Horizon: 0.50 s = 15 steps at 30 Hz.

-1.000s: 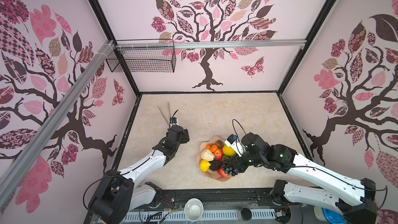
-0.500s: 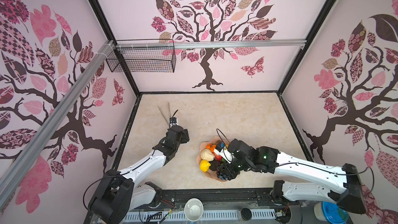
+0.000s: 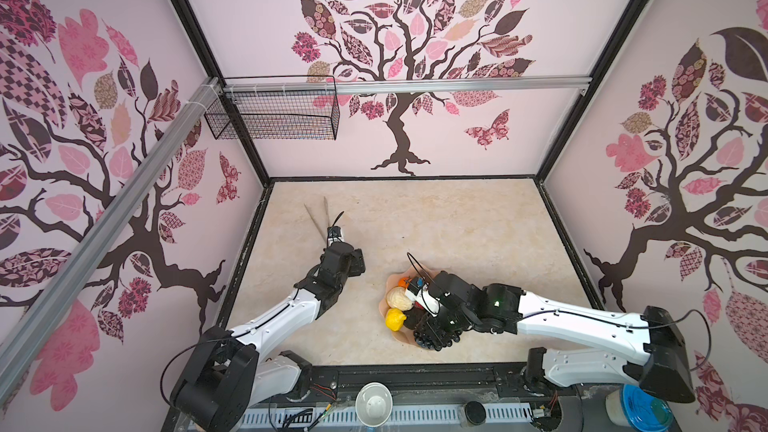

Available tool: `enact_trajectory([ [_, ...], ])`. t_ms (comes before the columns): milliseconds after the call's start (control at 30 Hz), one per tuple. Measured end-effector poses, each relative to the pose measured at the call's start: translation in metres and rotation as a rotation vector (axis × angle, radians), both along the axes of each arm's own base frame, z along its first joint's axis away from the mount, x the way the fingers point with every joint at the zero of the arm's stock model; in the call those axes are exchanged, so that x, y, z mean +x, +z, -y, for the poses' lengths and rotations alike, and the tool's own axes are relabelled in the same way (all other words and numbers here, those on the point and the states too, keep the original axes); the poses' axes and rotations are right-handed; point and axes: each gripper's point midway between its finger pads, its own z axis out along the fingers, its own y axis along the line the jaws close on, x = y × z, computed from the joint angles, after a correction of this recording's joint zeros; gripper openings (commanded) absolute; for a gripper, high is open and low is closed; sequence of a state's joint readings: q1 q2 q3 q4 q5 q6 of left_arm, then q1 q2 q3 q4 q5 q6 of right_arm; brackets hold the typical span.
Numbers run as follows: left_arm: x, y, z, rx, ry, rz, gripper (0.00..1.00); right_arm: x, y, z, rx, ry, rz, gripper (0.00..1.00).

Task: Place and organize the fake fruits in the fruit bowl
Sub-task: 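Lower the grapes onto the bowl's edge nearest the robot with the right gripper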

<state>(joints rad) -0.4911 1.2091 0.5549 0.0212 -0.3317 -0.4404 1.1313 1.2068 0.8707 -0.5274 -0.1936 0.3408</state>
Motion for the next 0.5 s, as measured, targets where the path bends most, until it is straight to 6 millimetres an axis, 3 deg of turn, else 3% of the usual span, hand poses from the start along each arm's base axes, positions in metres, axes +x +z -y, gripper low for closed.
enact_trajectory([
  [333, 0.000, 0.000, 0.000, 0.000, 0.000, 0.000, 0.77, 0.008, -0.006, -0.009, 0.003, -0.022, 0.013, 0.09],
  [500, 0.000, 0.000, 0.000, -0.001, 0.000, 0.001, 0.77, 0.010, -0.006, -0.011, 0.010, -0.033, 0.015, 0.16],
])
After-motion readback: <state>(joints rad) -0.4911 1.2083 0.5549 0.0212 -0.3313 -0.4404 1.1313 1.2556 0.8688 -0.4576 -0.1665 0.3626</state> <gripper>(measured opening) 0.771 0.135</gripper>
